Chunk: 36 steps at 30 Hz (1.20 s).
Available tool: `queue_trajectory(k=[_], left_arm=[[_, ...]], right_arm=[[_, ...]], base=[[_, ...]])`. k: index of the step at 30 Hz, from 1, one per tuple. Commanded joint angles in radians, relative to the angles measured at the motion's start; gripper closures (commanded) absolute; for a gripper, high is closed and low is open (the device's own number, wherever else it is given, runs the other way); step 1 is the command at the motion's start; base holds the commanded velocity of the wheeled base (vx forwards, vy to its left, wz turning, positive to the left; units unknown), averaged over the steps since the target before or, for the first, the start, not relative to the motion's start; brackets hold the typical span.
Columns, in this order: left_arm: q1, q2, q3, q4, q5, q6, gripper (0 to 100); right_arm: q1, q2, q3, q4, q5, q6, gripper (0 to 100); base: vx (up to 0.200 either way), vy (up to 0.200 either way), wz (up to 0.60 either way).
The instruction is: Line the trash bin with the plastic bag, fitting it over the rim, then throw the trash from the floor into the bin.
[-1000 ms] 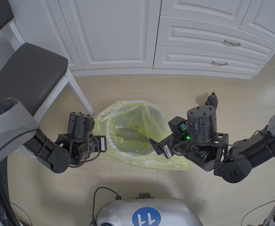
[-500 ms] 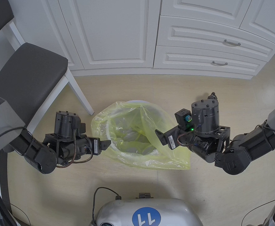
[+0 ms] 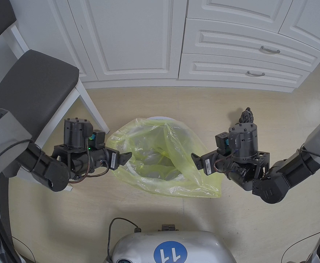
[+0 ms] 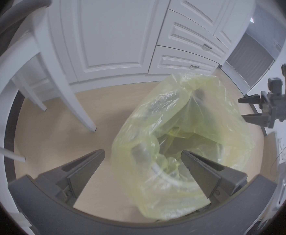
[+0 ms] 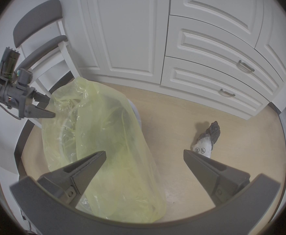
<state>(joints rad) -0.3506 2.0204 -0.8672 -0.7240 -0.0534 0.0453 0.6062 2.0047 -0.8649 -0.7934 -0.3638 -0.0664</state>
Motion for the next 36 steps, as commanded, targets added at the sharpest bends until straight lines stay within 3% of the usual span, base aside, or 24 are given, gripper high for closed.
queue_trajectory(k=[1, 7, 13, 24, 28, 36], left_arm=[[-0.018, 0.139, -0.13, 0.003, -0.006, 0.062, 0], [-0.044, 0.172, -0.23, -0.002, -0.008, 0.064, 0], [-0.045, 0.201, -0.331, 0.008, 0.003, 0.068, 0], [-0.037, 0.267, -0.45, -0.063, 0.026, 0.005, 0], [-0.037, 0.314, -0.506, -0.086, 0.027, -0.035, 0], [-0.007, 0.368, -0.566, -0.144, 0.07, -0.082, 0]], right_arm=[[-0.005, 0.028, 0.075, -0.113, 0.0, 0.016, 0], [-0.014, 0.117, 0.075, -0.23, 0.002, 0.008, 0], [-0.019, 0.157, 0.035, -0.24, 0.003, 0.008, 0], [-0.212, 0.207, -0.12, -0.251, 0.016, 0.014, 0], [-0.22, 0.252, -0.152, -0.276, 0.025, 0.022, 0], [-0.192, 0.304, -0.232, -0.349, 0.043, 0.129, 0]], base=[[0.0, 0.0, 0.0], [0.0, 0.0, 0.0], [0.0, 0.0, 0.0], [0.0, 0.0, 0.0], [0.0, 0.0, 0.0], [0.0, 0.0, 0.0]])
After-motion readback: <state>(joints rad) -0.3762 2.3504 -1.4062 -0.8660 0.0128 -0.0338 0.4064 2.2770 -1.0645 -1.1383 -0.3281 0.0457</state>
